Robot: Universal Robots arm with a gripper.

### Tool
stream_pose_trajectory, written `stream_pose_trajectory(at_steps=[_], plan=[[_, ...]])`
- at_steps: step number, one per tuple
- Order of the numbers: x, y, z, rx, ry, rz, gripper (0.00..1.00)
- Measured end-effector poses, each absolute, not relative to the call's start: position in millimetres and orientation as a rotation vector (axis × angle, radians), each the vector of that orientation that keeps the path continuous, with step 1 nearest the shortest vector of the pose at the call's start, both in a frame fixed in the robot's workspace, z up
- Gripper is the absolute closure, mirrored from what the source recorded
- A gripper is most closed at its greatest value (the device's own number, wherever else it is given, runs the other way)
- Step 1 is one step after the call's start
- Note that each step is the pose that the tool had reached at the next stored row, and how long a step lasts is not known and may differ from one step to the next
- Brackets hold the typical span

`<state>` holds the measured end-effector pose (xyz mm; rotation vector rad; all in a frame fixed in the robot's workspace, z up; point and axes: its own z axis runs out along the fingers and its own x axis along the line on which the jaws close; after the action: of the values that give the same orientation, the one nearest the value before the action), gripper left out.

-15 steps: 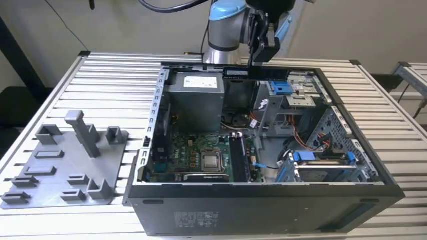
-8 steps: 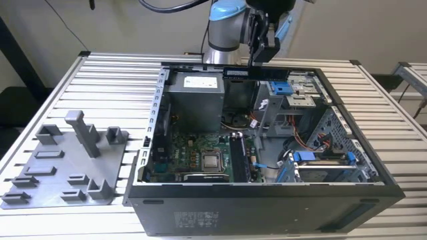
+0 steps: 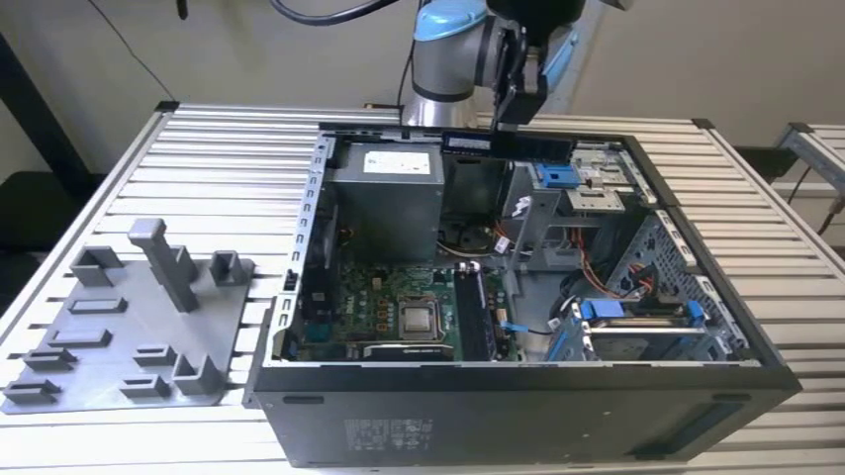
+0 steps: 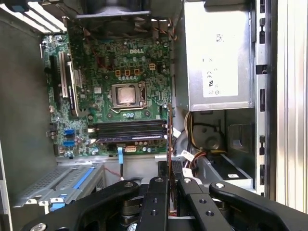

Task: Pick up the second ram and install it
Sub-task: 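Insert the second ram into the second slot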

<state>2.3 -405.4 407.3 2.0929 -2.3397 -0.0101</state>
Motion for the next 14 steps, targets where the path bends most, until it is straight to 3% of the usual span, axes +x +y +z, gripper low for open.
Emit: stream_pose_trajectory(at_steps=[14], plan=[[2.3,-405.4,406.7,1.818,-2.56,-0.011,0.86]])
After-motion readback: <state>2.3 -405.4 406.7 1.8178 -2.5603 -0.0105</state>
